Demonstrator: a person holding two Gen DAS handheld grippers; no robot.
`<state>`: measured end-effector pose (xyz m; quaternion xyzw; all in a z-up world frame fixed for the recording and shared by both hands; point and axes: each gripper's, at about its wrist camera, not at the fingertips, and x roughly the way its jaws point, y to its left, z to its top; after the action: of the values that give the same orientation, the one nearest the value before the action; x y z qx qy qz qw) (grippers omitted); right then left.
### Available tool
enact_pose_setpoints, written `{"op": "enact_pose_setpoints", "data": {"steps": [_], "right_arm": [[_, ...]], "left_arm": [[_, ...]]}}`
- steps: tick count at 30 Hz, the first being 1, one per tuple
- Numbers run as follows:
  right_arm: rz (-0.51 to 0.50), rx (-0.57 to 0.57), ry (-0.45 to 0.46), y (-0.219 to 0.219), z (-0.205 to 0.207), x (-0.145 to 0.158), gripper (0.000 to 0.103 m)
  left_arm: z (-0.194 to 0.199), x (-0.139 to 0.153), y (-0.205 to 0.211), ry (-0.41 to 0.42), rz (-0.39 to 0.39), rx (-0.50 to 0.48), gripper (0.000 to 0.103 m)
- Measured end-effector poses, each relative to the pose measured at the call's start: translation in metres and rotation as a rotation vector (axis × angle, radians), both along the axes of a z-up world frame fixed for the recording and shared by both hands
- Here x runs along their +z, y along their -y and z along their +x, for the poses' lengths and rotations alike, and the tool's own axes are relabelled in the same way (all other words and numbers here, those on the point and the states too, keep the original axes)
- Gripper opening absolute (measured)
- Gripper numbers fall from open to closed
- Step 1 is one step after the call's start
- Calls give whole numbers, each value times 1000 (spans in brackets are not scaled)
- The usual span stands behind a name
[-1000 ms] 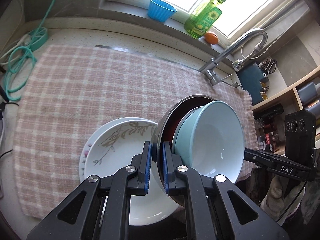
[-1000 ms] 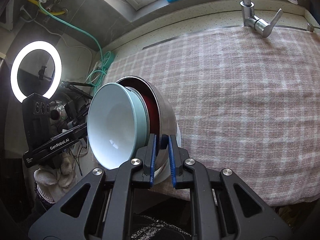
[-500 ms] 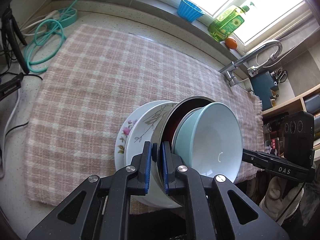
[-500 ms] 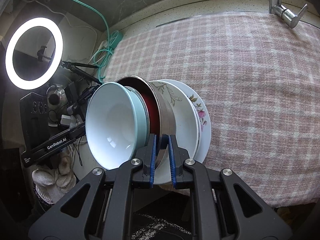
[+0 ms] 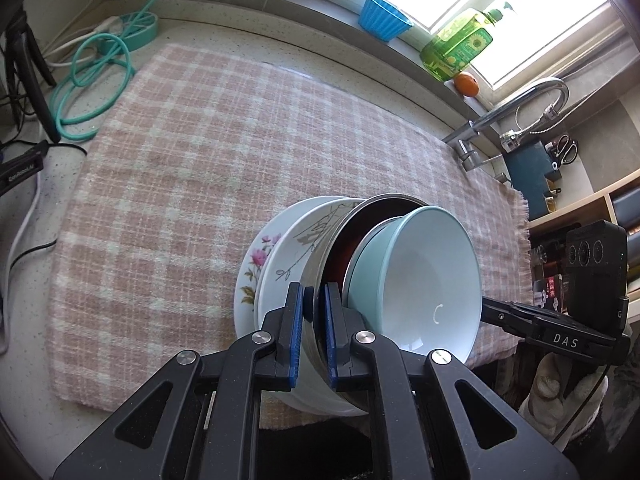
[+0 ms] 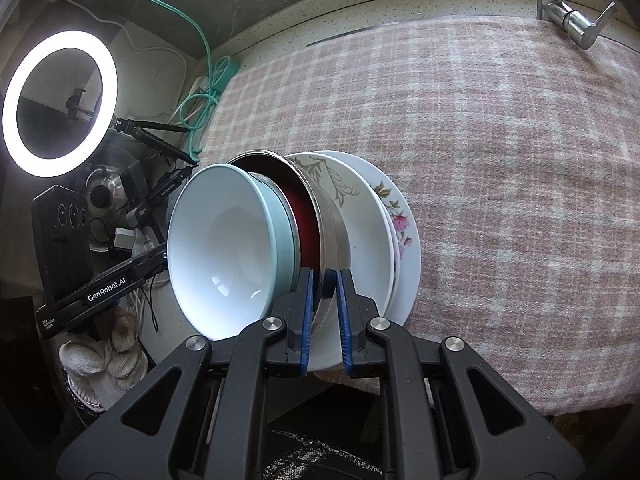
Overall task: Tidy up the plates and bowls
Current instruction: 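Carry the nested bowls and lower them onto the floral plate stack, then open the right gripper and withdraw it from the stacked bowls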
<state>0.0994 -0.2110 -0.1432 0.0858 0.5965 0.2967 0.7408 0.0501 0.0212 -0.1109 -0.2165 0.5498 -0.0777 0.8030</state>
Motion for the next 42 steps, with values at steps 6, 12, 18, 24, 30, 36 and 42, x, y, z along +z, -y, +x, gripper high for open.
{"op": "enact_pose_setpoints", "data": {"steps": [6, 12, 18, 24, 30, 36, 42], "right_arm": [[-2, 1, -1, 0, -2, 0, 12], [-1, 3, -1, 1, -2, 0, 13], [-1, 10, -2, 0, -3, -1, 13], [0, 9, 29, 4, -4, 7, 14], [-7, -5, 49, 10, -3, 13, 17], [-16, -25, 112, 22, -7, 25, 35], [-35, -27, 233, 33, -17, 47, 53]], "left_arm": [[1, -1, 0, 2, 4, -2, 7], [1, -1, 0, 2, 4, -1, 7], [4, -1, 1, 3, 8, -6, 7], [6, -1, 0, 3, 9, -8, 11], [9, 0, -1, 8, 14, -7, 11], [4, 14, -9, 47, 52, 14, 21], [-11, 36, -13, 116, 116, 45, 37]]}}
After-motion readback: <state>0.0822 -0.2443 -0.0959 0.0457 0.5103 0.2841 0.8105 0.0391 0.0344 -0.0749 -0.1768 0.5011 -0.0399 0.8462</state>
